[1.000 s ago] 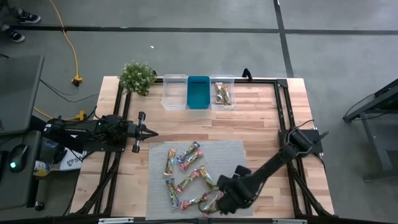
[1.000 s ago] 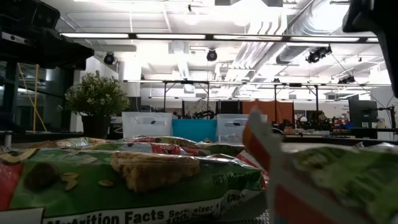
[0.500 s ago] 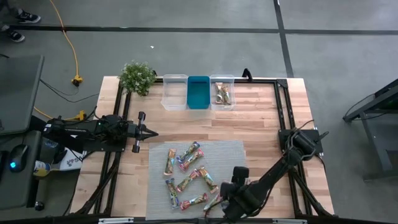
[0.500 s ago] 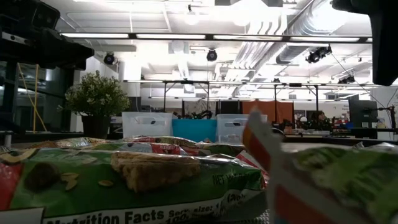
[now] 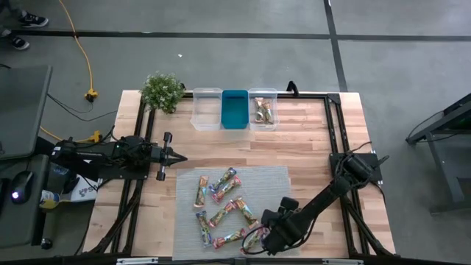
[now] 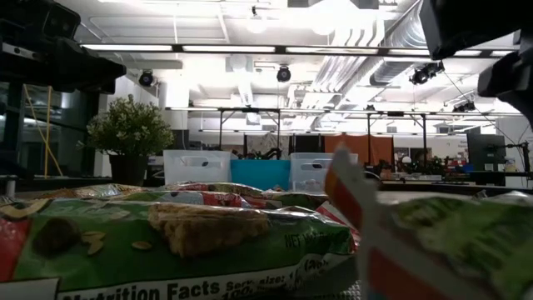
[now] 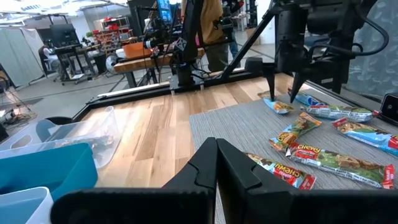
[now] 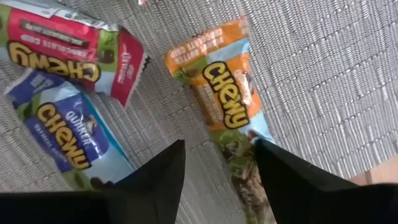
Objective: Pick and place Granola Bars by type
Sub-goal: Put the orange granola bar into the right transparent bin
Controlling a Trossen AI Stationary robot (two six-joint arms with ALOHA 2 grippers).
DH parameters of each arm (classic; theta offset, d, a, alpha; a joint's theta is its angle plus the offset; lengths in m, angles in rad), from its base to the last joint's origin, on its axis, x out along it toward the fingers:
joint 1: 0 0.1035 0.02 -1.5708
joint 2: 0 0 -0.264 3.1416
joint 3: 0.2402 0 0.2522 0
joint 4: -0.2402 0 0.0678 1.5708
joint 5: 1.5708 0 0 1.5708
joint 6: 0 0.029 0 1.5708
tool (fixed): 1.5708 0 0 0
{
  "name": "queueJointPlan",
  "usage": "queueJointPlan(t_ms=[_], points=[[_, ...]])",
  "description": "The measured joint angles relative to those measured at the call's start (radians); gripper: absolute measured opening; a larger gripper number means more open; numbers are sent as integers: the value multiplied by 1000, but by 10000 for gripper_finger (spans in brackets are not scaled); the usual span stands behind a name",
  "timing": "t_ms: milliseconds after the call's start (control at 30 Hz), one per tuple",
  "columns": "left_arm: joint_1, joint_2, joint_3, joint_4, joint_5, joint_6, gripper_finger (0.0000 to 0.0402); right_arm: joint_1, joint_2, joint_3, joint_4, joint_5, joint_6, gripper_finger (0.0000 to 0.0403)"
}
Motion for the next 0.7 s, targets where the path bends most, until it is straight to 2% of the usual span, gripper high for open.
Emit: queueJointPlan(t_ms=[333, 700], points=[[0, 0, 0, 0, 0, 0, 1, -6, 0, -16, 18, 18, 26, 236], [0, 0, 0, 0, 0, 0, 1, -7, 1, -16, 17, 60, 3, 226]])
